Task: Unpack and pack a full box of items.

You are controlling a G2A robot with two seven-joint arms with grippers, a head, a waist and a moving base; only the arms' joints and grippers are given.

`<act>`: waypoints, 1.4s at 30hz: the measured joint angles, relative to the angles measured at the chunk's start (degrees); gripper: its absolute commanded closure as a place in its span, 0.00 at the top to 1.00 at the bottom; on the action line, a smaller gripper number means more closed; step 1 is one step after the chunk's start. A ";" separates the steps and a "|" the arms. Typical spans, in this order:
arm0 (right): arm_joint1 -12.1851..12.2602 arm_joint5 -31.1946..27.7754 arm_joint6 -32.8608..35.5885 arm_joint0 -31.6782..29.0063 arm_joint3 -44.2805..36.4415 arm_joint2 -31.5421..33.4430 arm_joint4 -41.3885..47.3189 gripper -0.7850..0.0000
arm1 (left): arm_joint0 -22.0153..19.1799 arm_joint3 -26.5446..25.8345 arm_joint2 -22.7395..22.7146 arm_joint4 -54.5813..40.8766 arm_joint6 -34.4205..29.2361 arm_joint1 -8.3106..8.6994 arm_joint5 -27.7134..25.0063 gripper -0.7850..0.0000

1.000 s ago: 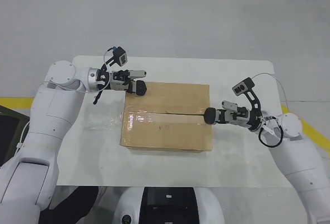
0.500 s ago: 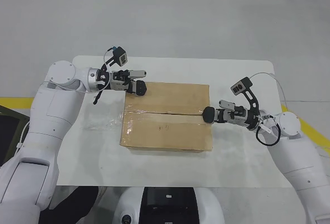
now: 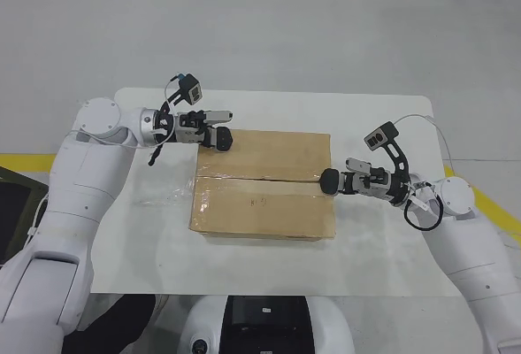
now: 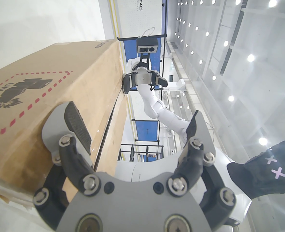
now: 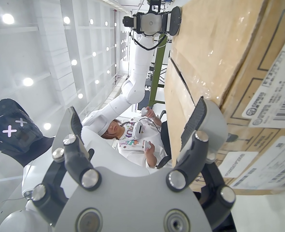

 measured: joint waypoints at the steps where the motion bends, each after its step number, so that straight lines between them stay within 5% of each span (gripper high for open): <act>1: 0.00 0.00 0.00 0.00 0.00 0.00 0.00 1.00 | 0.63 -0.89 -0.59 -0.38 0.89 0.19 0.17 1.00; 9: 0.00 0.00 0.00 0.00 0.00 0.00 0.00 1.00 | 6.81 -6.95 -7.68 -4.33 3.64 2.32 -0.43 1.00; 25: 0.00 0.00 0.00 0.00 0.00 0.00 0.00 1.00 | 29.70 -25.01 -28.20 -12.83 9.74 6.85 1.22 1.00; 32: 0.00 0.00 0.00 0.00 0.00 0.00 0.00 1.00 | 36.14 -29.26 -29.94 -10.40 5.08 7.96 5.01 1.00; 37: 0.00 0.00 0.00 0.00 0.00 0.00 0.00 1.00 | 39.76 -28.34 -30.77 -2.89 7.93 8.49 1.67 1.00; 42: 0.00 0.00 0.00 0.00 0.00 0.00 0.00 1.00 | 39.07 -26.63 -29.71 2.18 10.65 8.69 -0.10 1.00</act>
